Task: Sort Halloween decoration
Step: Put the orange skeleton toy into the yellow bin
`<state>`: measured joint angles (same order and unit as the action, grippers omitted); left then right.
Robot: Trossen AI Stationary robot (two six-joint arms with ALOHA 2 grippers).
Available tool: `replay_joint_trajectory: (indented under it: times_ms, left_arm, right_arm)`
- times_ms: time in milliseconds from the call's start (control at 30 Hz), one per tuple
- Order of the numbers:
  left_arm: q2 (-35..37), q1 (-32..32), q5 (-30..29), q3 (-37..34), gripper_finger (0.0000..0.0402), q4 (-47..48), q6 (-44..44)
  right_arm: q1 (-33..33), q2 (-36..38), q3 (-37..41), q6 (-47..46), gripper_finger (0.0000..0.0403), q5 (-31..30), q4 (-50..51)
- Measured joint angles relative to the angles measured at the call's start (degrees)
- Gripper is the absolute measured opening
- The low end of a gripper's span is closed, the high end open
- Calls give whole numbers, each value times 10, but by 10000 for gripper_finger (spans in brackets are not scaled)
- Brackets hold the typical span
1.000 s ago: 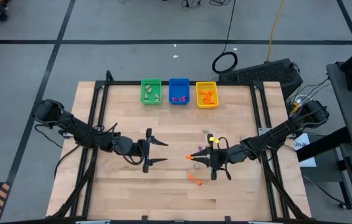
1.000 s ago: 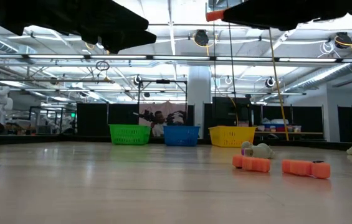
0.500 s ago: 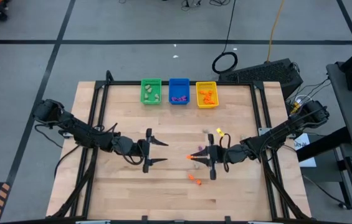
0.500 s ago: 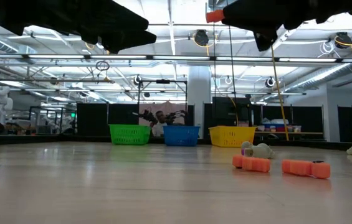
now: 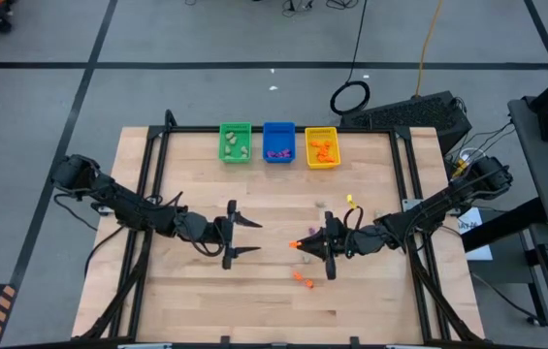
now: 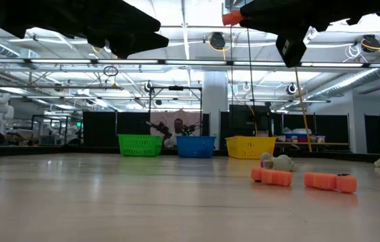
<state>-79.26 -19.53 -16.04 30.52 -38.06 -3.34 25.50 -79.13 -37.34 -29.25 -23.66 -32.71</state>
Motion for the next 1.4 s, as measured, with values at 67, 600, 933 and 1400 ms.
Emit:
replay_joint_trajectory:
  times_ms: [67,600,933,1400]
  left_arm:
    - [0,0,0,0,274,0,0]
    - [0,0,0,0,274,0,0]
    - [0,0,0,0,274,0,0]
    - [0,0,0,0,274,1,0]
  right_arm:
    - [0,0,0,0,27,0,0]
    - [0,0,0,199,27,-1,10]
    - [-4,0,0,209,27,-40,7]
    - [-168,42,-3,122,27,-74,170]
